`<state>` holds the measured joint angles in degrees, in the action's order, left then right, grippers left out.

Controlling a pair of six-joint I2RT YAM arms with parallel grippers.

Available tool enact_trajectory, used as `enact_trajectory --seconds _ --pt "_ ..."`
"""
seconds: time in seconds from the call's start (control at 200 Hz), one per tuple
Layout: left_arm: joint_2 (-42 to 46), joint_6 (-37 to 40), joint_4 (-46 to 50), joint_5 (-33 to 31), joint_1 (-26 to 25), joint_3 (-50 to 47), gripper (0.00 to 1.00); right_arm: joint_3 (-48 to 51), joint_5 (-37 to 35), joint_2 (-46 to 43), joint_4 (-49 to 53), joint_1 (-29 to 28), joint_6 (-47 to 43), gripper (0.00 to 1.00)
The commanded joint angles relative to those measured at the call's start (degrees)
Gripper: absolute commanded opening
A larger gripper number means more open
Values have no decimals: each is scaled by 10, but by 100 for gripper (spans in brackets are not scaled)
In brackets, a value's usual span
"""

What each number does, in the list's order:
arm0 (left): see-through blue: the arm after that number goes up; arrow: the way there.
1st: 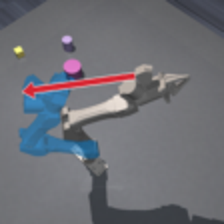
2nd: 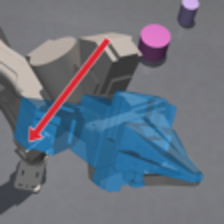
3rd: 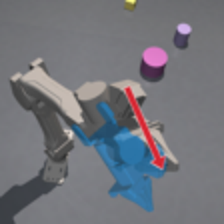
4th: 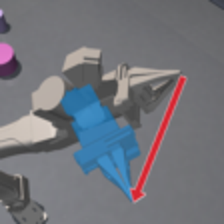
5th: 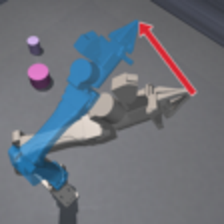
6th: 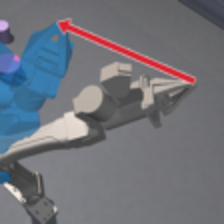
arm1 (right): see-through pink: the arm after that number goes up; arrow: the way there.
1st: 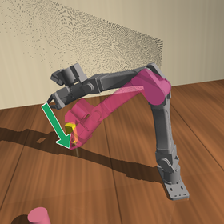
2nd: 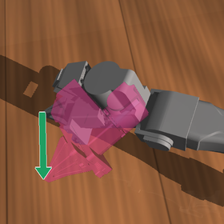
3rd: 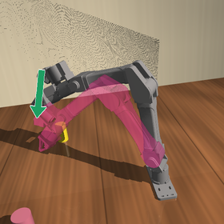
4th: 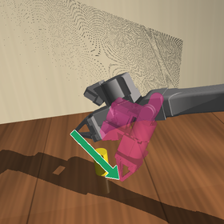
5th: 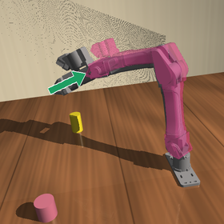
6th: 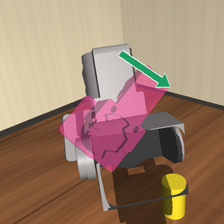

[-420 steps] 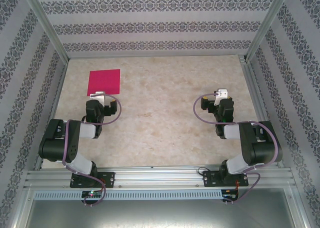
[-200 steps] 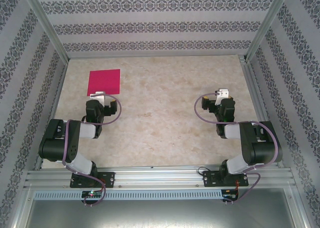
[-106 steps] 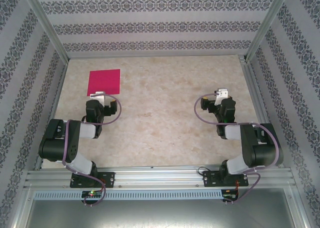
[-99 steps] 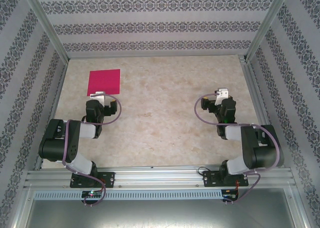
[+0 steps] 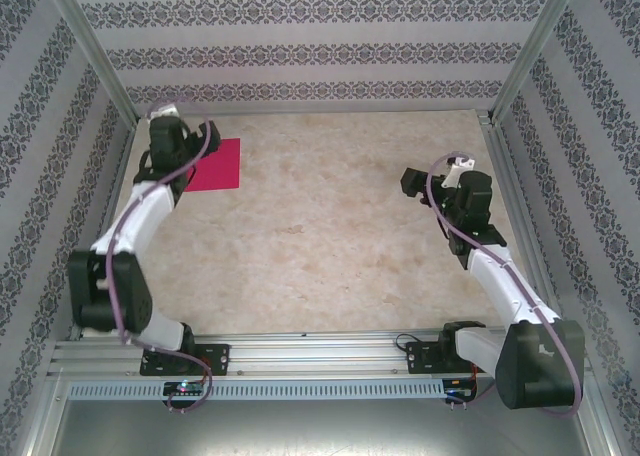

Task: Fold a paper plane with a square sheet of paper (pick it up from the middle)
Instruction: Move the square sheet of paper to the center of the table.

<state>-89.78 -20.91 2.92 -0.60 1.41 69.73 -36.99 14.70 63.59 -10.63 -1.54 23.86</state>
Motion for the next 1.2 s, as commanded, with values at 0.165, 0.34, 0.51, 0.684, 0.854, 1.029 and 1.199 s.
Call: enact_trajectory --seconds 0.165,0.34,0.51,0.684,0.854,1.029,1.199 --pt "-289 -70 291 136 10 281 99 -64 133 74 106 -43 83 98" --pt "-393 -88 350 164 10 395 100 -78 129 110 116 -74 91 98" --pt "-425 -103 362 195 10 403 100 -80 112 130 128 -99 93 98" --pt "-397 -129 321 227 4 312 100 -74 95 148 150 -107 103 98" --pt "-333 -184 247 263 -26 181 100 -66 66 152 163 -126 115 98" --pt "-259 -271 156 258 -107 47 100 -66 25 158 178 -173 124 98" --pt "-212 -332 83 236 -232 -25 100 -79 -38 161 231 -219 123 98"
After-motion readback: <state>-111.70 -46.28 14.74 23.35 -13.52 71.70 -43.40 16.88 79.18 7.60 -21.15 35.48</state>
